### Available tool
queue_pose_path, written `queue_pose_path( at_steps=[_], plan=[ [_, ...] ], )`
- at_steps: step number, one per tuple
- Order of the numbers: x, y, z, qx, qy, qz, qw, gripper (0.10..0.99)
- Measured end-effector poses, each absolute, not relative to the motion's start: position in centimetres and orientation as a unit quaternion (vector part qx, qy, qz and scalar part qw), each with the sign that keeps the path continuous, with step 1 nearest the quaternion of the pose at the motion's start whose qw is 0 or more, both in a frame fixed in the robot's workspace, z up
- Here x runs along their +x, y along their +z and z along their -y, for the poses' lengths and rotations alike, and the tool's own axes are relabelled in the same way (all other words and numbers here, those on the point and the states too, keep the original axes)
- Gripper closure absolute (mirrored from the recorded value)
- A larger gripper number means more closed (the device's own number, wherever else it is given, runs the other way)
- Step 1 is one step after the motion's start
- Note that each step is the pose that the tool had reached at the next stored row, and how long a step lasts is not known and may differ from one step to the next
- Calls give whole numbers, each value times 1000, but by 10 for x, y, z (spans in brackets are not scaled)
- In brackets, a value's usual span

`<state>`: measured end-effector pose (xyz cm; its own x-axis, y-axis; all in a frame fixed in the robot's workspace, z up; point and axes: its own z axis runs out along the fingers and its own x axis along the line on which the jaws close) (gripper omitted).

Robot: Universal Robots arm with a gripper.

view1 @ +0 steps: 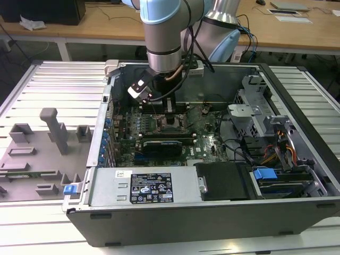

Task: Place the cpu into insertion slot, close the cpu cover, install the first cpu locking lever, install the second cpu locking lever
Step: 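Place the cpu into insertion slot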

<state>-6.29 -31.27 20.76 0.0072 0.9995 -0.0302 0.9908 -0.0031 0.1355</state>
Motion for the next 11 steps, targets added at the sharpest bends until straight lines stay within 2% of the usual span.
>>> queue_pose_path(
  at_steps=[11],
  plan=[
    [-58, 208, 313, 707, 33, -704, 55, 980]
  ],
)
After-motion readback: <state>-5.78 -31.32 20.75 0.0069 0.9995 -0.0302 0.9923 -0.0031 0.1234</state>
